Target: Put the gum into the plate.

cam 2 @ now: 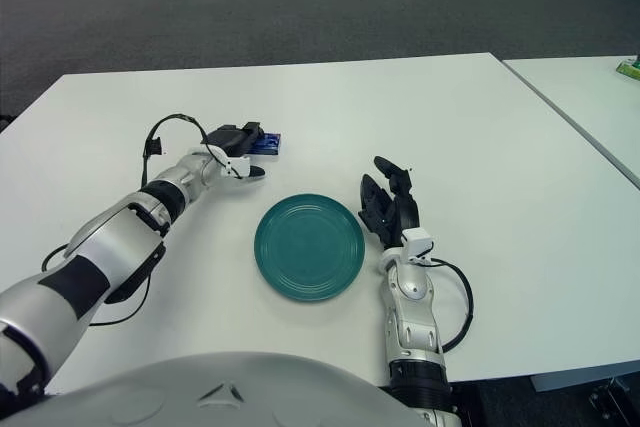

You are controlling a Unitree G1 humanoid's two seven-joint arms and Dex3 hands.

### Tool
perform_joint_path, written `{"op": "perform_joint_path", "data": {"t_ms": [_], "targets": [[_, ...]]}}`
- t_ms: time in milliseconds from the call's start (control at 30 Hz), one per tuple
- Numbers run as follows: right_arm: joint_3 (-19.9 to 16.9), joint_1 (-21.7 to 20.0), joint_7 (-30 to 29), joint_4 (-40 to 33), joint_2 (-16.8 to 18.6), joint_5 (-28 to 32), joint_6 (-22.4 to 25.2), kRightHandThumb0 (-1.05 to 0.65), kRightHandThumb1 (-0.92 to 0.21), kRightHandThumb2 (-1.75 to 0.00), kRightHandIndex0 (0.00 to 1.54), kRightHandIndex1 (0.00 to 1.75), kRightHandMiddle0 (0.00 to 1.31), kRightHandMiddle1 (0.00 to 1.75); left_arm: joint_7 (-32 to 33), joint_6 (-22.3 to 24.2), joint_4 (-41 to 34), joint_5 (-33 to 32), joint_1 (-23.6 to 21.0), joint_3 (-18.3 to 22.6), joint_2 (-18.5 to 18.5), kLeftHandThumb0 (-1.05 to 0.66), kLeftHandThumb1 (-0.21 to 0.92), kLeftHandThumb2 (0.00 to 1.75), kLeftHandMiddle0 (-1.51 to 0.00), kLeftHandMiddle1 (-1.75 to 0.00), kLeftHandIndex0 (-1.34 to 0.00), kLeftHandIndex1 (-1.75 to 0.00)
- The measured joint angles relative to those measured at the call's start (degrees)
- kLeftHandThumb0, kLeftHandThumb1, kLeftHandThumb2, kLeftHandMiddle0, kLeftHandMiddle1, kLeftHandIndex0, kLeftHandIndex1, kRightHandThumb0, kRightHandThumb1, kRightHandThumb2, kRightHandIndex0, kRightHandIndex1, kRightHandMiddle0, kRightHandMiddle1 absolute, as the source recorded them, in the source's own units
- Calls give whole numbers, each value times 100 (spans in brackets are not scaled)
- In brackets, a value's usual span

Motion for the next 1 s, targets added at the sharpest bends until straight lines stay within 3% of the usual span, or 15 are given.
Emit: {"op": "perform_joint_path", "data": {"t_ms": [200,633,1000], "targets": [[0,9,-2,-18,0,-1,1,-51,-92,-63,50,7,0,81,-657,-226,-90,-93,-126,23,84,-78,92,47,-62,-131,-44,-129],[4,8,-16,-19,9,-4,20,-50,-92,-62,52,8,1,84,-2002,-1138,-301,-194,-365,-147,382,-83,92,41,-59,-132,-38,-146],[10,-14,-16,73,12,-5,123,-49,-92,-60,52,9,0,82,-2241,-1719,-490,-157,-387,-537,715,-81,92,33,-56,-127,-34,-145]]}}
